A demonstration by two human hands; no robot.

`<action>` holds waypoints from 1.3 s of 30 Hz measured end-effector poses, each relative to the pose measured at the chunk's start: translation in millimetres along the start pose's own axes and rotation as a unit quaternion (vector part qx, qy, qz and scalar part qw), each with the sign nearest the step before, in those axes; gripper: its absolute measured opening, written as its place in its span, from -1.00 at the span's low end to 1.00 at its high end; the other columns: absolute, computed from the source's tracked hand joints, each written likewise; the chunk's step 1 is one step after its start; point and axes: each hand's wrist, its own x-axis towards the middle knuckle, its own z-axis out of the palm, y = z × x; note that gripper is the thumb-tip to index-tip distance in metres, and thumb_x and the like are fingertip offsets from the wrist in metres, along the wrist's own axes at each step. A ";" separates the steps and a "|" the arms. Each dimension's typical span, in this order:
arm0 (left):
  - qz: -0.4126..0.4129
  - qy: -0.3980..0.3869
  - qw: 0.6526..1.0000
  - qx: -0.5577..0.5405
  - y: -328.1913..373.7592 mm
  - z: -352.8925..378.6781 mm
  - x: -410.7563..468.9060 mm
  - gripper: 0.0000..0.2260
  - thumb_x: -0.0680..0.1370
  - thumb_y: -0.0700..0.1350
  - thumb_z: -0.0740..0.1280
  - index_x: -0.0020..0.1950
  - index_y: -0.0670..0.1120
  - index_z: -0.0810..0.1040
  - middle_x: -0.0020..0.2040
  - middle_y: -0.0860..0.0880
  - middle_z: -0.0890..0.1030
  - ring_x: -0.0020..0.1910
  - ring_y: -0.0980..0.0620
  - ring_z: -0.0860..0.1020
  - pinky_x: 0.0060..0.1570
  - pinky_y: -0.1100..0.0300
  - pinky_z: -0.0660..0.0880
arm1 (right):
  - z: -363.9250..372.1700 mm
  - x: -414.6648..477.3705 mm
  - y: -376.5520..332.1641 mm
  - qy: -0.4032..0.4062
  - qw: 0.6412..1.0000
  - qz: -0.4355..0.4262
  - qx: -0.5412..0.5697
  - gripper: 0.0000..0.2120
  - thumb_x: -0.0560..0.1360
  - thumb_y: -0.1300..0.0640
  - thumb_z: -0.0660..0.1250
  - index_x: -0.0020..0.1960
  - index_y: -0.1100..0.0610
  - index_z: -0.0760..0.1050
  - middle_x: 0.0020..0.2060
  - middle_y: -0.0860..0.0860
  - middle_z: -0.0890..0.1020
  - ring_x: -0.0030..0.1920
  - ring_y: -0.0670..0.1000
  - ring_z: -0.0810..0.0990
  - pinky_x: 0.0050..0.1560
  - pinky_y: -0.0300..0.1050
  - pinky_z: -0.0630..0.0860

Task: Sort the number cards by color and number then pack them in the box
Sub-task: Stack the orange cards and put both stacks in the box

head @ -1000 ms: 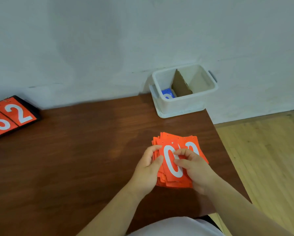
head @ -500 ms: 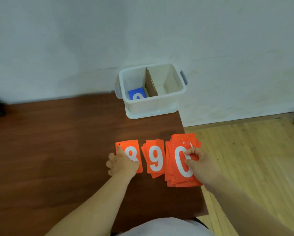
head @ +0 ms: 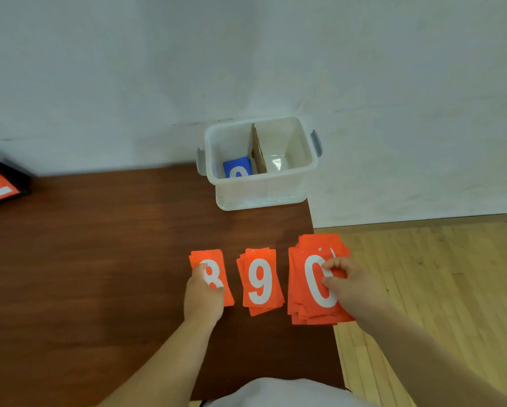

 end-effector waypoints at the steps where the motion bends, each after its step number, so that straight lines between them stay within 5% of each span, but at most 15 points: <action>1: 0.005 0.012 1.000 -0.021 1.0 -4.6 -1.1 -0.38 0.57 -0.17 0.44 0.57 0.03 0.28 0.49 -0.11 0.42 0.45 -0.17 0.42 0.35 -0.09 0.47 | 1.0 -0.3 -3.5 -0.002 1.000 -0.001 0.009 -0.89 0.58 0.12 0.39 0.02 -0.08 0.58 0.07 -0.08 0.59 -0.01 0.04 0.62 -0.16 -0.09 0.65; 7: 0.032 -0.004 0.988 -0.151 15.5 -47.0 -17.0 -0.50 0.64 -0.21 0.32 0.55 0.07 0.31 0.52 -0.05 0.38 0.47 -0.15 0.40 0.33 -0.04 0.47 | 19.0 -6.0 -41.2 -0.048 0.976 0.043 0.210 -0.82 0.56 0.32 0.35 0.04 0.09 0.62 0.10 0.15 0.69 0.06 0.26 0.68 0.10 0.25 0.65; 12: 0.090 -0.134 0.955 -0.249 20.7 -80.5 -31.3 -0.54 0.61 -0.25 0.35 0.39 0.20 0.39 0.41 0.03 0.43 0.36 -0.05 0.48 0.24 0.08 0.52 | 54.2 -22.7 -82.4 -0.179 0.905 0.061 0.382 -0.75 0.55 0.34 0.30 0.17 0.12 0.58 0.08 0.21 0.71 0.04 0.30 0.70 -0.05 0.24 0.67; 14: 0.112 -0.173 0.926 -0.316 20.7 -90.4 -33.9 -0.57 0.60 -0.28 0.37 0.29 0.21 0.45 0.34 0.00 0.57 0.23 0.01 0.60 0.16 0.10 0.60 | 76.2 -27.3 -89.5 -0.179 0.914 0.033 0.362 -0.76 0.55 0.38 0.28 0.07 0.11 0.60 0.05 0.21 0.71 -0.07 0.22 0.72 -0.13 0.15 0.69; 16: 0.118 -0.187 0.908 -0.355 20.6 -99.6 -35.0 -0.66 0.65 -0.18 0.33 0.27 0.26 0.48 0.23 0.07 0.65 0.14 0.08 0.66 0.09 0.10 0.63 | 97.5 -31.6 -91.7 -0.155 0.944 0.007 0.291 -0.75 0.56 0.38 0.29 0.02 0.07 0.62 0.07 0.20 0.72 -0.04 0.21 0.72 -0.01 0.19 0.67; 20: 0.119 -0.208 0.893 -0.380 13.3 -110.9 -31.0 -0.79 0.71 0.09 0.17 0.30 0.32 0.48 0.30 0.08 0.59 0.24 0.05 0.62 0.25 -0.04 0.58 | 126.5 -41.1 -89.8 -0.118 0.974 0.026 0.192 -0.81 0.60 0.26 0.34 0.07 0.01 0.64 0.13 0.07 0.68 0.09 0.19 0.69 0.14 0.24 0.64; 26: 0.154 -0.307 0.884 -0.316 9.3 -107.9 -27.5 -0.62 0.69 0.11 0.18 0.50 0.27 0.22 0.36 0.15 0.48 0.27 0.08 0.58 0.23 0.12 0.59 | 139.9 -51.8 -83.1 -0.125 0.976 0.030 0.176 -0.83 0.59 0.23 0.38 0.09 0.00 0.64 0.12 0.02 0.65 0.10 0.14 0.67 0.14 0.15 0.66; 32: 0.110 -0.252 0.952 -0.135 7.5 -60.1 -6.0 -0.46 0.64 0.07 0.32 0.58 0.10 0.21 0.06 0.04 0.57 0.02 0.05 0.60 0.11 0.07 0.55 | 106.1 -38.3 -49.7 0.072 0.997 -0.031 0.019 -0.84 0.52 0.25 0.40 -0.04 -0.01 0.60 -0.09 -0.08 0.67 -0.16 -0.06 0.62 -0.17 -0.17 0.55; 35: 0.036 -0.221 0.974 -0.027 1.7 -28.0 -0.5 -0.25 0.54 0.11 0.43 0.63 0.00 0.15 0.43 -0.11 0.44 0.33 -0.09 0.51 0.20 0.13 0.43 | 79.0 -30.2 -15.9 0.113 0.994 0.007 -0.010 -0.85 0.52 0.24 0.39 -0.01 0.01 0.60 -0.13 -0.02 0.67 -0.25 -0.07 0.59 -0.24 -0.15 0.52; 39: 0.033 -0.142 0.988 0.050 19.0 13.3 -7.4 -0.09 0.45 0.13 0.53 0.64 0.02 0.07 0.50 -0.14 0.31 0.46 -0.19 0.35 0.36 -0.04 0.40 | 43.4 -26.2 23.0 0.126 0.991 0.047 -0.006 -0.81 0.48 0.27 0.39 -0.03 -0.01 0.61 -0.13 -0.03 0.66 -0.20 0.01 0.63 -0.07 0.06 0.64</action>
